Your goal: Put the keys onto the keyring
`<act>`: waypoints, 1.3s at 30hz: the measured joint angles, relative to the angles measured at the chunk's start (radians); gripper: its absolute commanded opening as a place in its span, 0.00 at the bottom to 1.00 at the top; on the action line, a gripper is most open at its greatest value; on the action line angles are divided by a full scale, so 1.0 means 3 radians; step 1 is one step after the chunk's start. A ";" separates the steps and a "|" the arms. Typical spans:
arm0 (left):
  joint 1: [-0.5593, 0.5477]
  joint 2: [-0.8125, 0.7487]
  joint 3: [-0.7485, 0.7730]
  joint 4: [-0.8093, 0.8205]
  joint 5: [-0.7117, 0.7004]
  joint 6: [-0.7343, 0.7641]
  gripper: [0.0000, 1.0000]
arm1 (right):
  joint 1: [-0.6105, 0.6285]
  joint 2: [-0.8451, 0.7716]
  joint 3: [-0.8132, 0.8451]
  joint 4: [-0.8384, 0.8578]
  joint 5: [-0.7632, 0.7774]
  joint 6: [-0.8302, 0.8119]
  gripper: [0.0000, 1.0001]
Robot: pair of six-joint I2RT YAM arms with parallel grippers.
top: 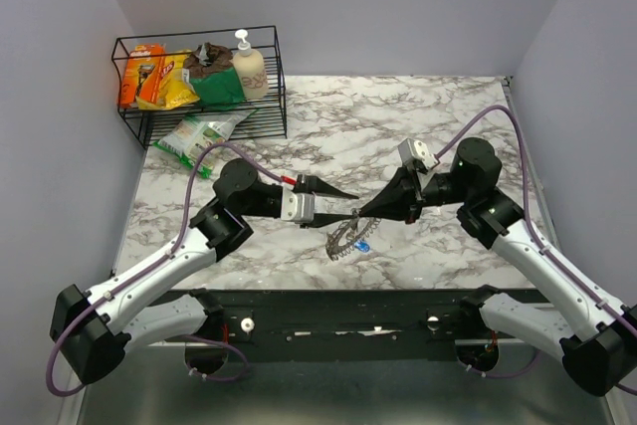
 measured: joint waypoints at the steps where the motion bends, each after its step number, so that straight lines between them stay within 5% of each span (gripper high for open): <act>1: 0.0001 -0.0014 0.0031 -0.0090 -0.0009 0.0055 0.51 | 0.0000 0.0000 0.0006 -0.0037 0.0023 -0.0027 0.01; 14: 0.0000 0.0003 0.0594 -0.1386 -0.0113 0.0694 0.44 | 0.0000 0.0000 0.0139 -0.0456 0.0195 -0.0287 0.01; 31: -0.0005 0.0326 0.0815 -0.1795 -0.0111 0.0752 0.38 | 0.0001 -0.0001 0.0139 -0.0543 0.0247 -0.0324 0.01; 39: -0.0009 0.0411 0.0861 -0.1853 -0.0099 0.0752 0.24 | 0.0000 -0.0001 0.0139 -0.0546 0.0267 -0.0336 0.01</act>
